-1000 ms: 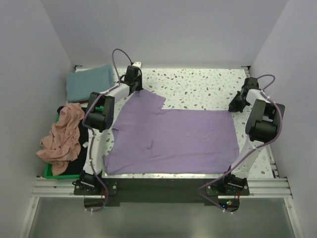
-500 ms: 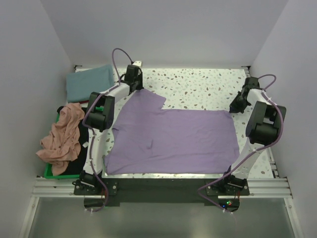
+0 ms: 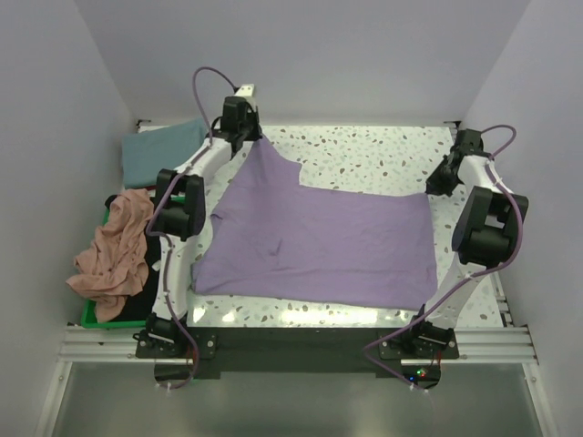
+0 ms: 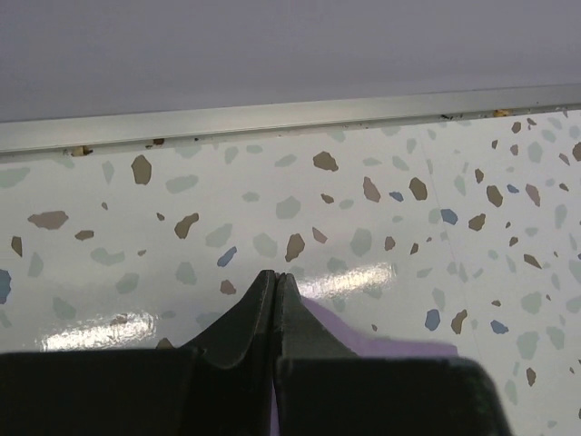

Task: Fold and stack the t-shirts
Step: Fold the tshirt

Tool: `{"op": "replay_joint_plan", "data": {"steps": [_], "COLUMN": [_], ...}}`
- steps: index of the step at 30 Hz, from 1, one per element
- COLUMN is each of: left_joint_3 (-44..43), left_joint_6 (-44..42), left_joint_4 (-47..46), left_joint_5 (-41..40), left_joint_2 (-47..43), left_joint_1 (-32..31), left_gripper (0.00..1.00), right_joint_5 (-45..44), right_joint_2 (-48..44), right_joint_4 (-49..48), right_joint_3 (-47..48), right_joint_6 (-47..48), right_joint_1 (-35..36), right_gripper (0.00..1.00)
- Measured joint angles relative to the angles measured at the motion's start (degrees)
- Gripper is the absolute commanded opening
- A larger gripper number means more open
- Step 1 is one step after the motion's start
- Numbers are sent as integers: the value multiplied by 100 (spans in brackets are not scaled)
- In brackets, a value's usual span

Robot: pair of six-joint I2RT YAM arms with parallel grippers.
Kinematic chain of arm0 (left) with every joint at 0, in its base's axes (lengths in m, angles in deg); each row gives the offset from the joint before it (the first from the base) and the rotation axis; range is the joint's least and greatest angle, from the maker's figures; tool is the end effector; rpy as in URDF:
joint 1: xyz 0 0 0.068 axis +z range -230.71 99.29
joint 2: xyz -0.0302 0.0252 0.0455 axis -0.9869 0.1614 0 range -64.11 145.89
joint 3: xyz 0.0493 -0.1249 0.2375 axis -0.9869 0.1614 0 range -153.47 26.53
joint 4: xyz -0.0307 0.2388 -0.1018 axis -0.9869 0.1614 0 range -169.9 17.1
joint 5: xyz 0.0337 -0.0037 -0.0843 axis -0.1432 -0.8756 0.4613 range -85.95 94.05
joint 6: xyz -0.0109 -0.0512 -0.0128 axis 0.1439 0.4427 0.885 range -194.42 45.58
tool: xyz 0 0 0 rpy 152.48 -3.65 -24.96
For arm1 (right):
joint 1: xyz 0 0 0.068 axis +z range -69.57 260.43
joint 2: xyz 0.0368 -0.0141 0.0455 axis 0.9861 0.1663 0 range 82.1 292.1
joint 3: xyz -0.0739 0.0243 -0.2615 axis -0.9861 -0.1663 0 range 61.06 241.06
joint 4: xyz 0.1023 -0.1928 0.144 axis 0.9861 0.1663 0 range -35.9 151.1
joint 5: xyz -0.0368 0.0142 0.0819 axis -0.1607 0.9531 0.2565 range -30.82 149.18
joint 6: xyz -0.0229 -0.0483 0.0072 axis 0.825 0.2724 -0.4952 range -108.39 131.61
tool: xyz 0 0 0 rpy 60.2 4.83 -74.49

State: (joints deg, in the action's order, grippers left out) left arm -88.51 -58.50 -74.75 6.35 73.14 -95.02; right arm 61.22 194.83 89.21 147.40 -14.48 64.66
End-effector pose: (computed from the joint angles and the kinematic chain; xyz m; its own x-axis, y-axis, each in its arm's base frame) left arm 0.5428 -0.1399 0.2054 -0.5054 -0.1540 -0.8490 0.1486 0.9537 -0.2614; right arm 0.4049 -0.1131 0.2055 -0.6474 0.6394 -0.4148 0.6011 0.7629 0.2379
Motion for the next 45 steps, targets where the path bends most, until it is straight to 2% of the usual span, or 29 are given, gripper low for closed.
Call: {"op": "replay_joint_plan", "data": {"steps": [9, 14, 22, 32, 45], "left_joint_3": [-7, 1325, 3571, 5464, 7298], "left_joint_6": [-2, -4, -9, -57, -39], "left_joint_4": [-352, -837, -1187, -1215, -501], "left_joint_5": [643, 1014, 1091, 977, 319], "left_joint_2": [-63, -791, -2496, -4275, -6948], "left_joint_1": [229, 269, 267, 267, 267], "left_gripper": [0, 0, 0, 0, 0], "right_joint_5": [120, 271, 396, 323, -153], "right_joint_2": [0, -142, -914, -1729, -3200], "right_joint_4": [-114, -343, -634, -632, -389], "right_joint_3": [0, -216, -1360, -2133, -2839], "right_joint_6": [-212, -273, -332, -195, 111], "right_joint_1": [0, 0, 0, 0, 0], "right_gripper": [0, 0, 0, 0, 0]}}
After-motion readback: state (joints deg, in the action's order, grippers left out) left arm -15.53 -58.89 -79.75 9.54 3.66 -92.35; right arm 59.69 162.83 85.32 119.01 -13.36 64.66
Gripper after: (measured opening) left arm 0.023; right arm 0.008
